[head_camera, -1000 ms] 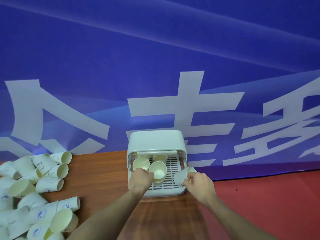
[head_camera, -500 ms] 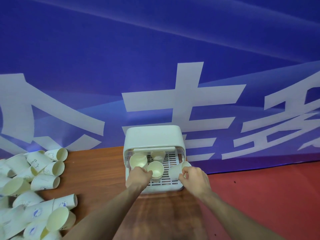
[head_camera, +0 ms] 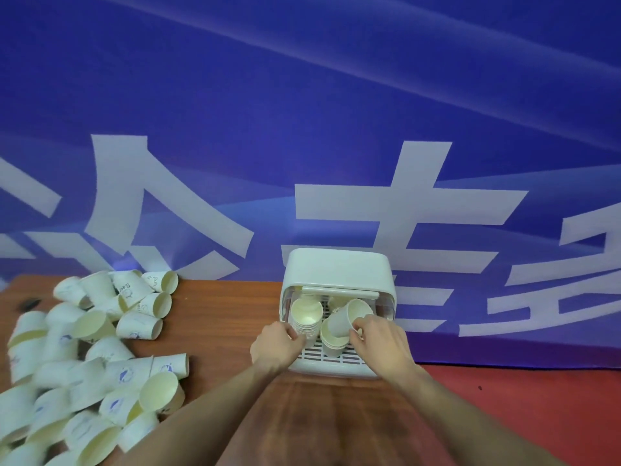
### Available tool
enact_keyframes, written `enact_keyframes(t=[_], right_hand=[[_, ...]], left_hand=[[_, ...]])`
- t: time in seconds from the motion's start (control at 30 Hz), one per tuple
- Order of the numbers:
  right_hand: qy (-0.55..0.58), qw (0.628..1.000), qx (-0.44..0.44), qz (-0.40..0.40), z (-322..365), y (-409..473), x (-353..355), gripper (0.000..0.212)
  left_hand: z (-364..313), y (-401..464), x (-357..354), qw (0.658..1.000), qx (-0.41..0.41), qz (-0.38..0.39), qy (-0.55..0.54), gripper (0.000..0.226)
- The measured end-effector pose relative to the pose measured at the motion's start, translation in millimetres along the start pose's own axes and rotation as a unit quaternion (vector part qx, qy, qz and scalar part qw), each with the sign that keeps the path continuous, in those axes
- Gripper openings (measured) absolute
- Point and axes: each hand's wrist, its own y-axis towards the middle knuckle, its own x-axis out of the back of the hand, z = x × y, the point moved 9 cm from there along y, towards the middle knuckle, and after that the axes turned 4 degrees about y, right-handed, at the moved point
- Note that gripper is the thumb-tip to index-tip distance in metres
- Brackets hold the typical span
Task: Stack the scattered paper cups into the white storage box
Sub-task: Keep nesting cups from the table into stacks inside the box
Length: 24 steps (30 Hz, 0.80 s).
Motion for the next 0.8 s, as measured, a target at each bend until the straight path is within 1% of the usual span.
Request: enact_keyframes(t=[0.23,0.37,0.53,0.67,0.8], right_hand=[[-0.122,0.990,0.024,0.060,20,10,-24,0.025],[-0.160,0.980,0.035,0.113,23,12,-53,0.024],[-0.175,0.971,0.030,0.161,20,19,-79,0.027],[-0.154,0.972,0.017,0.176,16,25,-95,0.020],[-0.135,0.973,-0.001,0.185,7,29,-105,0.024]], left_hand=[[36,4,24,1.000,-0.012,-0.017,0.006,0.028],[50,13,28,1.000,-0.008,-0.016,0.018,0.025],[56,28,20,1.000,-0.012,0.006,0.028,0.026],[59,33,9,0.998,-0.017,0.037,0.040,0.023],[68,43,-1,0.997,-0.015,0.061,0.039,0.023]])
